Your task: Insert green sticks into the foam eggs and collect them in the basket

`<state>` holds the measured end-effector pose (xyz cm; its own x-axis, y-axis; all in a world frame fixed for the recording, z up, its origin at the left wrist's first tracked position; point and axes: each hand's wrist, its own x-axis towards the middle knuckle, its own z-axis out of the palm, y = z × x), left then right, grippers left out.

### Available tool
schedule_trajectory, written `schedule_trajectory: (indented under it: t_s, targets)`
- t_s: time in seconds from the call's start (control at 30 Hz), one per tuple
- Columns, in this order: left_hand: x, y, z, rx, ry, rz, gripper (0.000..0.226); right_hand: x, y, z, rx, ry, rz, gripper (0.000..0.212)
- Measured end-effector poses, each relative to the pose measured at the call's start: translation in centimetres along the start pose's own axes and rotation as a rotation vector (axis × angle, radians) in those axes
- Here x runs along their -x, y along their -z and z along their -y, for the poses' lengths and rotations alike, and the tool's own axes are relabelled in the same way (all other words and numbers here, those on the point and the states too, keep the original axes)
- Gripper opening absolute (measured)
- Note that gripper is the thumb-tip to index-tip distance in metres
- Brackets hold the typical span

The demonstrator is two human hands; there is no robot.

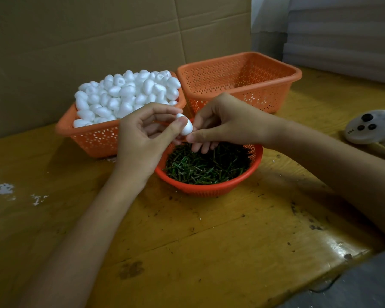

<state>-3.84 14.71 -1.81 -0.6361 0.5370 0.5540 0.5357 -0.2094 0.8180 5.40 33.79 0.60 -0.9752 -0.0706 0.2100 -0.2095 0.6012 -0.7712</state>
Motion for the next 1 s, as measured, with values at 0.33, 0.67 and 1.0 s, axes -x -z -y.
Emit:
schedule_trajectory:
  t_s: [0.33, 0.67, 1.0]
  targets:
    - [-0.05, 0.18, -0.04, -0.004, 0.003, 0.007, 0.012, 0.05, 0.07, 0.03, -0.037, -0.010, -0.007, 0.019]
    - [0.18, 0.35, -0.17, 0.007, 0.000, 0.038, 0.032, 0.07, -0.01, 0.14, -0.014, -0.017, -0.039, 0.018]
    - [0.40, 0.29, -0.27, 0.014, -0.049, 0.128, 0.021, -0.02, -0.02, -0.33, -0.019, 0.019, -0.080, 0.018]
